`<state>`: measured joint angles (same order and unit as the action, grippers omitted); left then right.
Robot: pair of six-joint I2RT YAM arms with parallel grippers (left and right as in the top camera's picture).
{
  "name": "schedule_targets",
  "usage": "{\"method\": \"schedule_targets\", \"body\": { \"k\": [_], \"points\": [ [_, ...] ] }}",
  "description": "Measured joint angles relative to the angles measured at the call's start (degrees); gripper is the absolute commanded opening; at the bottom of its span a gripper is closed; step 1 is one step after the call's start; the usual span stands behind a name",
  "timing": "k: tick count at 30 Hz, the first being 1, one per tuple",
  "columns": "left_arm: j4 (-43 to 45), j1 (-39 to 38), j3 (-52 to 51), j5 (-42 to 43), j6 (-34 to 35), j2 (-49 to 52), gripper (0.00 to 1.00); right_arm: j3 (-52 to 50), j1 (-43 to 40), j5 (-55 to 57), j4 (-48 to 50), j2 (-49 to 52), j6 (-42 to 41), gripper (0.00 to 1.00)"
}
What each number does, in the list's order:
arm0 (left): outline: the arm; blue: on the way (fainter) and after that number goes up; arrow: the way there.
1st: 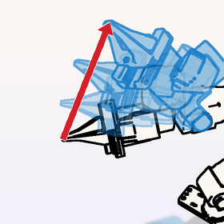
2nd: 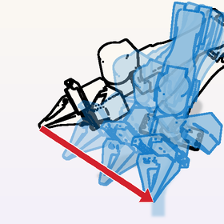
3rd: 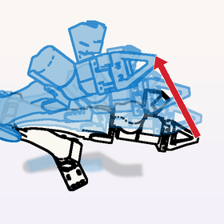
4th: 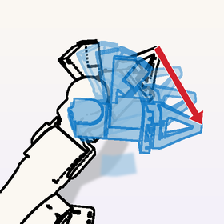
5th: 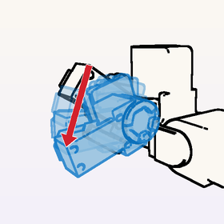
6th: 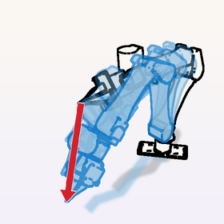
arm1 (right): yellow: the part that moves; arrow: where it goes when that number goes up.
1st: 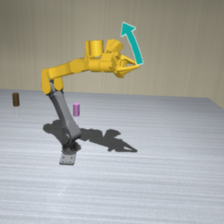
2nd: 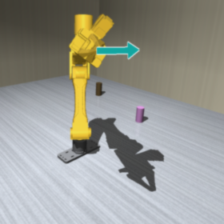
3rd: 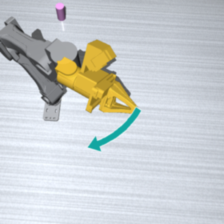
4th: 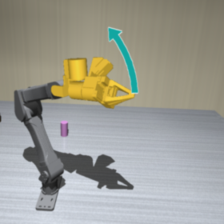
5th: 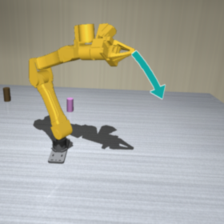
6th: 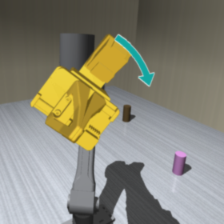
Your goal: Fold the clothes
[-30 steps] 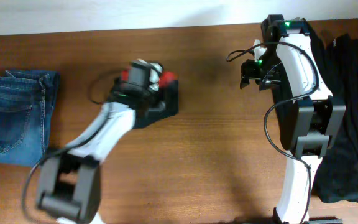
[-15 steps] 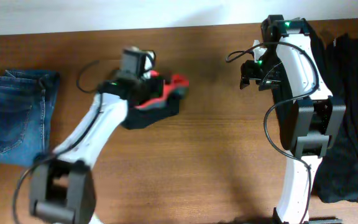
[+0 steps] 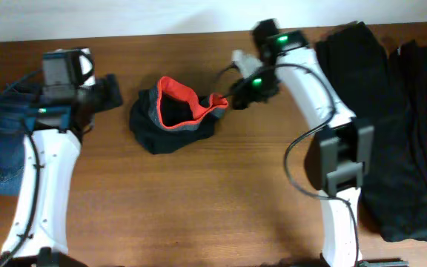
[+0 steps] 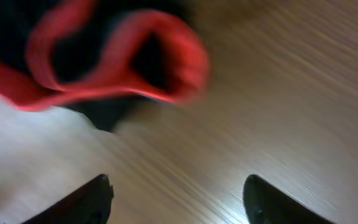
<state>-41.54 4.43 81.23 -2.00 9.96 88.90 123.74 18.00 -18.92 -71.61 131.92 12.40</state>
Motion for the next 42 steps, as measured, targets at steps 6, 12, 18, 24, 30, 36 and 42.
{"method": "schedule_targets", "body": {
  "k": [6, 12, 18, 24, 30, 36, 42],
  "points": [
    [-2.80, 7.08, 0.00, 2.67, 1.86, 4.83, 0.93, 0.02, 9.27, -0.63, 8.13, 0.02, 1.20, 0.78],
    [-3.52, 7.91, 0.00, 5.18, 2.08, 11.61, 0.93, 0.02, 17.42, 0.07, 14.12, 0.00, 1.38, 0.79],
    [-3.52, 7.91, 0.00, 5.25, 2.08, 12.26, 0.93, 0.02, 20.83, 0.63, 18.51, 0.07, 1.09, 0.79],
    [-3.50, 7.91, 0.00, 5.27, 2.10, 12.26, 0.94, 0.02, 21.77, 1.03, 19.34, 2.32, 0.13, 0.79],
    [-3.52, 7.91, 0.00, 5.27, 2.10, 12.26, 0.94, 0.02, 21.75, 1.31, 19.71, 6.19, -1.53, 0.04],
    [-3.50, 7.91, 0.00, 5.27, 2.10, 12.26, 0.94, 0.81, 20.98, 3.21, 19.26, 6.54, -5.03, 0.04],
    [-4.09, 7.91, 0.00, 6.14, 2.10, 12.26, 0.94, 4.63, 11.82, 6.56, 10.29, 4.50, -12.46, 0.04]
  ]
}}
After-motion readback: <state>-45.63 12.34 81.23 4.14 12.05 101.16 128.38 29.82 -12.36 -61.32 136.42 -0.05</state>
